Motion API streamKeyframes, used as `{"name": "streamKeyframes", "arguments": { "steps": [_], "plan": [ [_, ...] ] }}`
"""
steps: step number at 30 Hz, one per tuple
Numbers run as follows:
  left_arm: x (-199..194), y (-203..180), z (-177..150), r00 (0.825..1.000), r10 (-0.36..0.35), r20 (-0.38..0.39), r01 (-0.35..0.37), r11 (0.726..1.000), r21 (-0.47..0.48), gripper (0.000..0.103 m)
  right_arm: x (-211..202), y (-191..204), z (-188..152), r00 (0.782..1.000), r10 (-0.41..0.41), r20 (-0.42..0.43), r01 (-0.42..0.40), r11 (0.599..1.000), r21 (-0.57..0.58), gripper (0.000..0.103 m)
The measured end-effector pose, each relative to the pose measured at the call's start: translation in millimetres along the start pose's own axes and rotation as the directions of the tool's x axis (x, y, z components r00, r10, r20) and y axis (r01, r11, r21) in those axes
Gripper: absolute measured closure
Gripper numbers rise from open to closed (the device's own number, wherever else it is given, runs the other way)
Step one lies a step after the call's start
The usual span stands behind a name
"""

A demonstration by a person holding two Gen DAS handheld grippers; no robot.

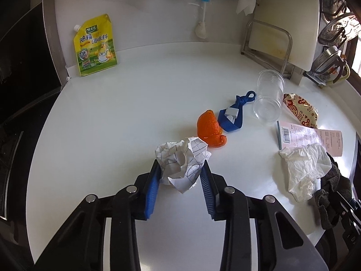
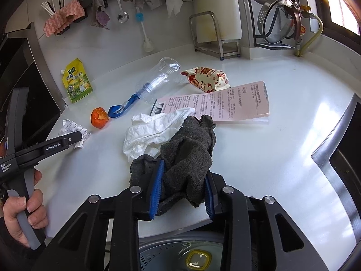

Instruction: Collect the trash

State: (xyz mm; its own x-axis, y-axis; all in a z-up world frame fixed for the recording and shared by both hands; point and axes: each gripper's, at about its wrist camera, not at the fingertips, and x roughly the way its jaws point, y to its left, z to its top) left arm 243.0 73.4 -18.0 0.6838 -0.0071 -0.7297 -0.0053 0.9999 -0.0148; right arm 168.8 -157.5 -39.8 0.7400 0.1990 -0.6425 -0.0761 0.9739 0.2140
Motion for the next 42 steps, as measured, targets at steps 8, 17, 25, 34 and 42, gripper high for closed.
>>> {"name": "streamKeyframes", "arguments": {
  "steps": [8, 17, 25, 34, 42],
  "plan": [
    [-33.8, -6.1, -1.3, 0.998, -0.022, 0.058, 0.021, 0.999, 0.028, 0.068, -31.0, 3.8, 25.3, 0.996, -0.01, 0.089, 0.011, 1.0, -0.019, 0.073],
    [-66.9, -16.1, -9.8, 0.994, -0.067, 0.087, 0.062, 0.997, 0.054, 0.068, -64.4, 14.6, 38.2, 0.986, 0.045, 0.16, -0.038, 0.998, -0.043, 0.074],
    [-91.5, -20.3, -20.6, 0.991, -0.089, 0.103, 0.082, 0.994, 0.065, 0.068, -90.1, 25.2, 28.0, 0.982, 0.055, 0.18, -0.042, 0.996, -0.078, 0.074],
    [-113.4, -35.0, -44.7, 0.988, -0.117, 0.098, 0.109, 0.99, 0.085, 0.068, -111.3, 18.6, -4.9, 0.986, 0.041, 0.161, -0.031, 0.997, -0.065, 0.074],
    [-129.9, -46.8, -68.5, 0.987, -0.139, 0.087, 0.13, 0.987, 0.097, 0.068, -146.5, 14.0, -20.2, 0.976, 0.053, 0.21, -0.04, 0.997, -0.069, 0.074]
  ]
}}
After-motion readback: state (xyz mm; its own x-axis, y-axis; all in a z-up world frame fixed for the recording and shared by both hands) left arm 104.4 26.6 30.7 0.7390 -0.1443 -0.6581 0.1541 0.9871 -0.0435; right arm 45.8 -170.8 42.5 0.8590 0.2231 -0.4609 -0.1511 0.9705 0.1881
